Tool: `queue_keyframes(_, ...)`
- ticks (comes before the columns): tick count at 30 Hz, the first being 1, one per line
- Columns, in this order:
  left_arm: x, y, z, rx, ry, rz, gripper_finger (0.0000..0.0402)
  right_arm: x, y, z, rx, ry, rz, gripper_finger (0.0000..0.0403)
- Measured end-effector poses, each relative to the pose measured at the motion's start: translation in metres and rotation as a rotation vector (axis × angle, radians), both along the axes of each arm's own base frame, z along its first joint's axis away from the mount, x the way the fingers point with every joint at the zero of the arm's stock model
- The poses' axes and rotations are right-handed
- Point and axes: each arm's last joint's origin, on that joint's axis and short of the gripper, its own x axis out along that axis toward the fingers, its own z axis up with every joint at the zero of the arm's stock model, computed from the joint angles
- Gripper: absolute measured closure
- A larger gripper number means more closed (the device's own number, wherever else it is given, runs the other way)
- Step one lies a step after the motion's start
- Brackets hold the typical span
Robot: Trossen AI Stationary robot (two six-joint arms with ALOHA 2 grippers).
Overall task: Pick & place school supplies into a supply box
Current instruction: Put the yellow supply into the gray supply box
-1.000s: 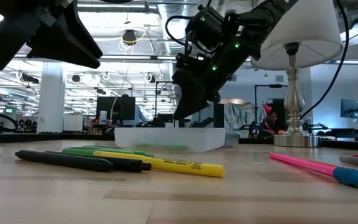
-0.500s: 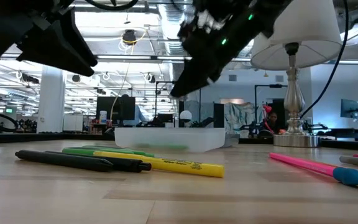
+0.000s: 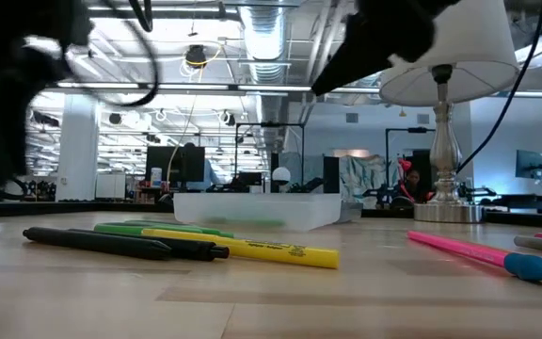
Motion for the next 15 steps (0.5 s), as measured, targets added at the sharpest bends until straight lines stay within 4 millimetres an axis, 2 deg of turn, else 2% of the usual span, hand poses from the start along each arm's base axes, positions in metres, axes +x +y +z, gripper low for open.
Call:
queue_keyframes(6,-0.017,-0.005,-0.001,-0.182,0.190,0.308,0.0274,-0.023,0.029,-0.002,-0.077,-0.043,-0.063,0.0292)
queue_keyframes(15,-0.042,-0.027,-0.001,-0.276,0.296,0.491,0.0274,-0.043,0.051,-0.002,-0.174,-0.094,-0.072,0.0292)
